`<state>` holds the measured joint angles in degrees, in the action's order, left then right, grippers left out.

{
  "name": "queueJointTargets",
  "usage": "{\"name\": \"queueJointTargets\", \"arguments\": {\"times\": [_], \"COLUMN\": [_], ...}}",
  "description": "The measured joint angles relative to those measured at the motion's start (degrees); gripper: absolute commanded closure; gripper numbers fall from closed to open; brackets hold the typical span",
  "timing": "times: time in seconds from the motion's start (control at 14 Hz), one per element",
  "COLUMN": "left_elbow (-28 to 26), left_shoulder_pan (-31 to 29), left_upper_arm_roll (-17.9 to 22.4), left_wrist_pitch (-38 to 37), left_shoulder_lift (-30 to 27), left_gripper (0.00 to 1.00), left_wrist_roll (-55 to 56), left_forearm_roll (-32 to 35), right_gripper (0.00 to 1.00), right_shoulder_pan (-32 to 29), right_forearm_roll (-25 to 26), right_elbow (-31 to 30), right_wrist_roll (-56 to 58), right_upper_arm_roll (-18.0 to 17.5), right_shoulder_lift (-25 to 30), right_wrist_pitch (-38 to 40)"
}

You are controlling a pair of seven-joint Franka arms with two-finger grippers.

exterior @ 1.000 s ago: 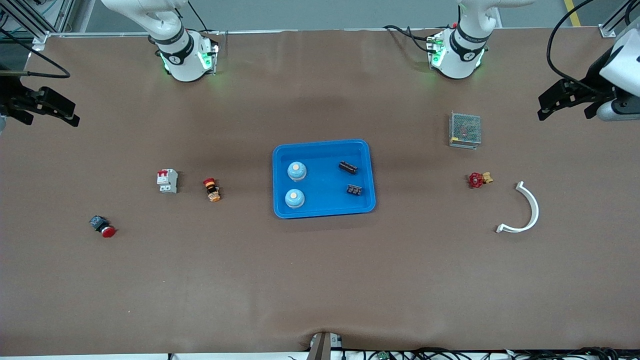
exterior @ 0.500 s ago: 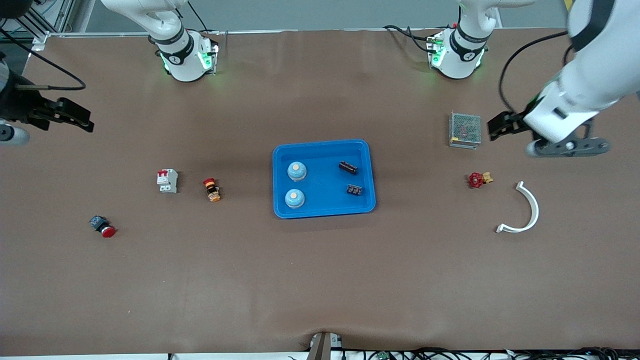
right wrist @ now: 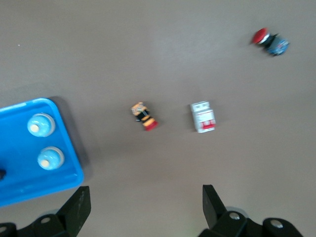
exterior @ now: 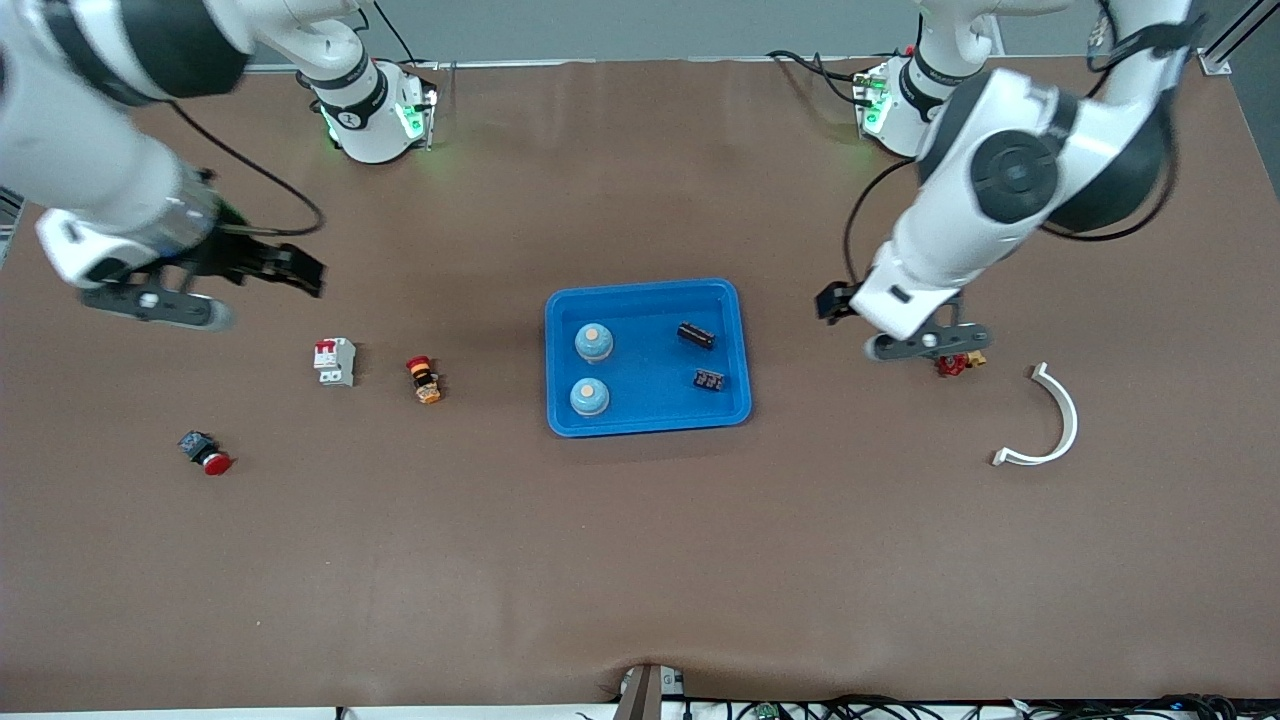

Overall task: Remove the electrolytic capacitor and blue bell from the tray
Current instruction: 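Move the right gripper to the bells while the left gripper reaches the capacitors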

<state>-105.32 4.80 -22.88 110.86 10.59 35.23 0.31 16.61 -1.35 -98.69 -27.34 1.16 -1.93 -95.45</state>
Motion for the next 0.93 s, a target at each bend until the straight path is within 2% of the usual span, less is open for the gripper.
{"name": "queueJointTargets", "arguments": {"times": [0.07,0.21,0.43,0.71,0.93], "left_elbow": [-1.78,-4.41,-5.86,-6.1,-6.22], "left_shoulder_pan": [1.62,4.7,8.63,11.74,13.02], "left_upper_arm_roll": [-0.3,-0.42,-0.45,-0.45,-0.45], "left_wrist_pitch": [3.12,7.77,12.34,18.19,23.71], "left_shoulder_lift": [1.09,3.17,6.39,10.93,15.35], "left_gripper": [0.14,0.3,0.3,0.3,0.3], "left_wrist_roll": [3.71,11.47,23.64,37.38,46.35], "left_forearm_roll": [0.0,0.0,0.34,2.88,6.62], "right_gripper": [0.0,0.0,0.0,0.0,0.0], "right_shoulder_pan": [2.87,8.09,14.12,16.5,20.36], "right_forearm_roll": [0.0,-0.01,-0.01,-0.05,-0.09], "right_elbow": [-1.58,-3.6,-6.99,-13.48,-16.91], "right_wrist_roll": [-4.46,-12.89,-21.84,-23.31,-28.61], "right_upper_arm_roll": [-0.04,-0.1,-0.14,-0.07,-0.12], "right_shoulder_lift": [-0.57,-2.32,-5.49,-6.86,-8.6], "right_wrist_pitch": [-2.25,-6.23,-14.96,-25.56,-35.3]}}
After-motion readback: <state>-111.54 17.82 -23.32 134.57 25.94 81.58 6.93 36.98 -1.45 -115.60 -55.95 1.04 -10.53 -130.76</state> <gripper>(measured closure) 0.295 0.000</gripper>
